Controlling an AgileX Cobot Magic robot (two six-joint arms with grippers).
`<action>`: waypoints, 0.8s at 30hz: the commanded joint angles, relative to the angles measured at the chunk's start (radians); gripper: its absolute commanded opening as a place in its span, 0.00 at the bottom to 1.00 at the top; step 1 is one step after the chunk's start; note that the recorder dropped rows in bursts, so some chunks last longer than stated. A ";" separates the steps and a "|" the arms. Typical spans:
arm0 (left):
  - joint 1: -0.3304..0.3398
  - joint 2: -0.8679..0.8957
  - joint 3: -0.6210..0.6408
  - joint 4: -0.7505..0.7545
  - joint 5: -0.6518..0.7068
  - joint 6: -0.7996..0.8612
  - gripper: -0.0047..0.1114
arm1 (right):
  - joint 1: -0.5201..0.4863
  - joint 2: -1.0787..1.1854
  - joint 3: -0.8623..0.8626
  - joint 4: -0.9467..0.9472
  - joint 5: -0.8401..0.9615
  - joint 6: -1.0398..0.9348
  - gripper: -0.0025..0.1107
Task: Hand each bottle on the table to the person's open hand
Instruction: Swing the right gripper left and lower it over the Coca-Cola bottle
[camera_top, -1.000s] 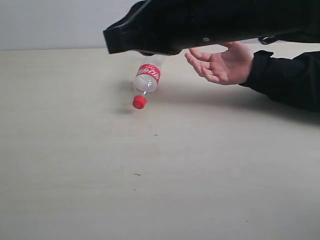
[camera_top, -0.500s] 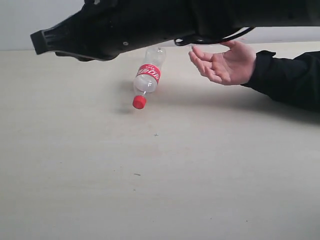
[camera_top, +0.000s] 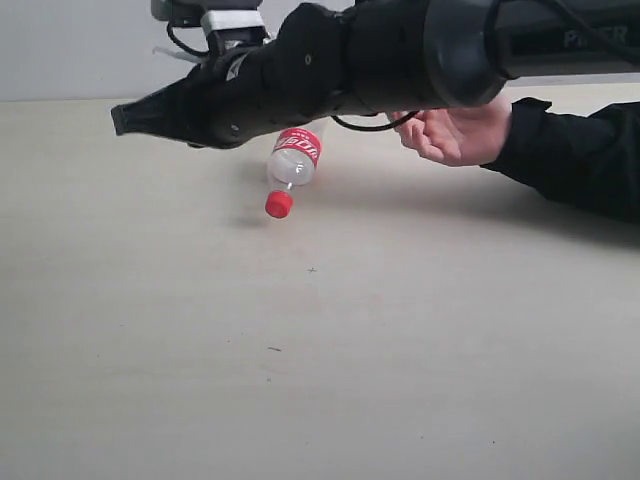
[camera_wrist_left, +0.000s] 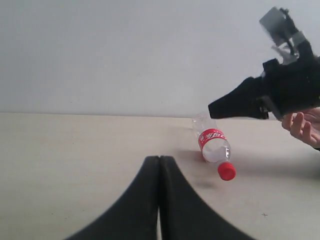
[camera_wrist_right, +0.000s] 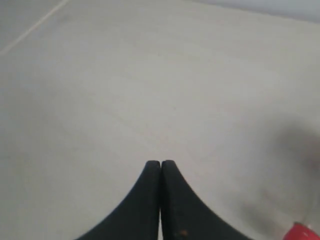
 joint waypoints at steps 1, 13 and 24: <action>0.001 -0.006 0.003 -0.009 -0.006 0.001 0.04 | -0.021 0.020 -0.006 -0.204 0.116 0.164 0.02; 0.001 -0.006 0.003 -0.009 -0.006 0.001 0.04 | 0.070 0.018 -0.149 -1.452 0.485 1.137 0.04; 0.001 -0.006 0.003 -0.009 -0.006 0.001 0.04 | -0.015 0.018 -0.174 -1.255 0.455 1.358 0.51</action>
